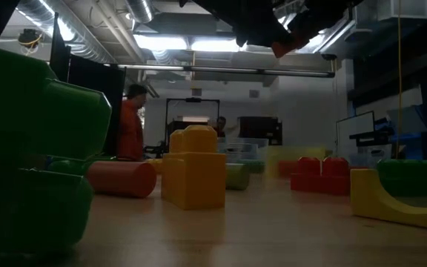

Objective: Sort blocks by size
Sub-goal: Put the orange arch block into the top right transparent bin

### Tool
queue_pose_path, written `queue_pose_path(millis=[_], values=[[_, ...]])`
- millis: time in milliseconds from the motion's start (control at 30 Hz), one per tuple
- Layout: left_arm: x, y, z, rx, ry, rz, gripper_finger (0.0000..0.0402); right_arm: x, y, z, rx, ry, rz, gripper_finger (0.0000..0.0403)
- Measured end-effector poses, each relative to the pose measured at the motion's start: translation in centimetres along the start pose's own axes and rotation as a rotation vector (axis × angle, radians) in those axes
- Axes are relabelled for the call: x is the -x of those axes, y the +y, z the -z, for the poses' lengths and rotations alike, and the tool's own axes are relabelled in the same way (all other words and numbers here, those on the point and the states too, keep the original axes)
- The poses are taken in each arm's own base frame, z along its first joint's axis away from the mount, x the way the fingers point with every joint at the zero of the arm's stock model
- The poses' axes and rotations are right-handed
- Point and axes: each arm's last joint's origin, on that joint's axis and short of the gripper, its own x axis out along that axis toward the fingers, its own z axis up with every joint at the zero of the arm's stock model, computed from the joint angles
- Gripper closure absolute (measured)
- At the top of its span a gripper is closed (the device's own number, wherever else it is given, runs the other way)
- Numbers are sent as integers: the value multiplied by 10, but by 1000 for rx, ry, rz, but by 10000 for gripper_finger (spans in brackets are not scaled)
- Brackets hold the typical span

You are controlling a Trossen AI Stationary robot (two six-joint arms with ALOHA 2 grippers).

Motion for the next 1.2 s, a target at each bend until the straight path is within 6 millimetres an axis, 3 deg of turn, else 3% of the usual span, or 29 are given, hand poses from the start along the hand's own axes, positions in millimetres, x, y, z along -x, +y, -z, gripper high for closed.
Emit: queue_pose_path(millis=[233, 400, 600, 800, 967, 1200], values=[[0, 0, 0, -24, 0, 1, 275, 0, 0, 1, -5, 10, 1, 268], [0, -1, 1, 5, 10, 2, 235, 0, 0, 3, -8, 47, 28, 255], [1, -1, 11, 16, 114, 12, 181, 1, -2, 8, -11, 155, 147, 265], [5, -12, 29, 14, 318, 88, 171, 2, -8, 20, 11, 403, 383, 256], [13, -25, 43, 12, 501, 133, 178, 0, -30, 37, -63, 578, 474, 261], [20, -49, 47, 35, 600, 173, 178, -7, -82, 73, -235, 728, 497, 255]])
